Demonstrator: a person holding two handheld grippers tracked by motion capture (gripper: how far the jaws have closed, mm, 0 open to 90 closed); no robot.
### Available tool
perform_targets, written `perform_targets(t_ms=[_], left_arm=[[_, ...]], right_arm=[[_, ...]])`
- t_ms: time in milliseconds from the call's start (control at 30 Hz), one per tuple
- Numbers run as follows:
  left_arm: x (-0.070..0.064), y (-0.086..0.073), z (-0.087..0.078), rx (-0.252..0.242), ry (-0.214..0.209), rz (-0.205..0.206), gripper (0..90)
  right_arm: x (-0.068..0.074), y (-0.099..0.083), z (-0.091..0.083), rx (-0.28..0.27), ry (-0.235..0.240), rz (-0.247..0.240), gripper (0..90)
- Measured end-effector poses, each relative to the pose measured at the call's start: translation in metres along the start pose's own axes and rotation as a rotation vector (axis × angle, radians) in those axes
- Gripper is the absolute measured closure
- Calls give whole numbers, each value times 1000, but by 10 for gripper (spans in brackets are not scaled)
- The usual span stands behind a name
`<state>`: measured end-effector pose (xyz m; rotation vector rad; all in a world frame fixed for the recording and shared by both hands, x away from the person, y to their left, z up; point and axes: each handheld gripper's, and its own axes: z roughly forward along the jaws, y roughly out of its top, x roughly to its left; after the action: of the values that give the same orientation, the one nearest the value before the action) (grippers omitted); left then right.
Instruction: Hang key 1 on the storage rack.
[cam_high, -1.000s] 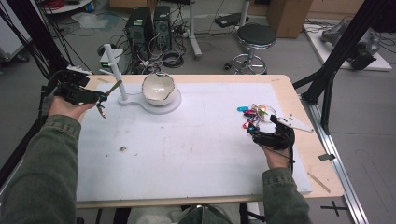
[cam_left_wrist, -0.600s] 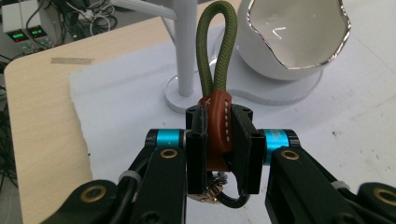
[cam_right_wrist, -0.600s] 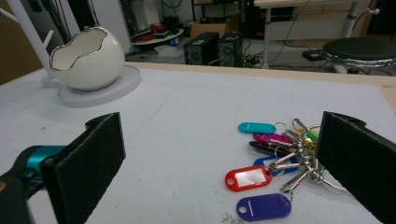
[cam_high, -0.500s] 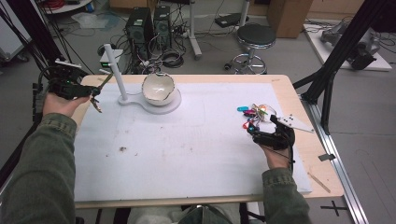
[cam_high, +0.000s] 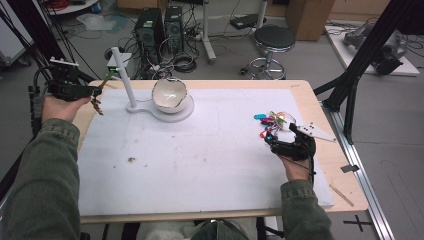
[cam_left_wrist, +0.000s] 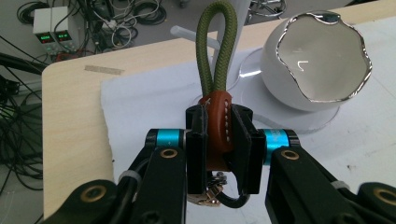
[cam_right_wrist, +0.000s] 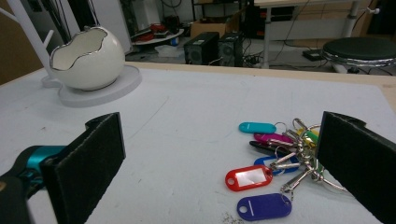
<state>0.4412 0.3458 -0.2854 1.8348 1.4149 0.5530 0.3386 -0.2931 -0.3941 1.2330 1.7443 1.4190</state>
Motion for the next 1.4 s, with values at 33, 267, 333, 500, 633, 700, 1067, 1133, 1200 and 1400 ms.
perform_targets(t_ms=[33, 267, 333, 500, 633, 700, 1067, 1133, 1200, 1400], left_arm=[[1, 0, 1, -1, -1, -6, 767], [6, 1, 4, -23, 16, -46, 768], [8, 1, 4, -28, 23, -66, 768], [13, 1, 5, -36, 46, -97, 767], [15, 1, 6, -55, 44, -120, 767], [16, 2, 8, -58, 42, -128, 768], [16, 1, 16, -38, 41, -121, 767], [15, 0, 18, -28, 42, -114, 767], [14, 0, 19, -24, 48, -112, 767], [13, 0, 22, -11, 36, -95, 767]], right_arm=[[0, 0, 0, -3, 0, -4, 5], [-1, 0, 0, -3, 1, -2, 5], [0, 0, 0, -2, -1, -2, 5], [0, 0, 0, -2, 1, -3, 5], [-1, 0, 1, -2, 2, -3, 5], [-1, 0, 2, -3, 3, -10, 5], [-1, 0, 1, -3, 4, -10, 5], [-1, 0, 1, -3, 4, -7, 5], [-1, 0, 1, -3, 3, -9, 5], [-1, 0, 1, -1, 4, -10, 5]])
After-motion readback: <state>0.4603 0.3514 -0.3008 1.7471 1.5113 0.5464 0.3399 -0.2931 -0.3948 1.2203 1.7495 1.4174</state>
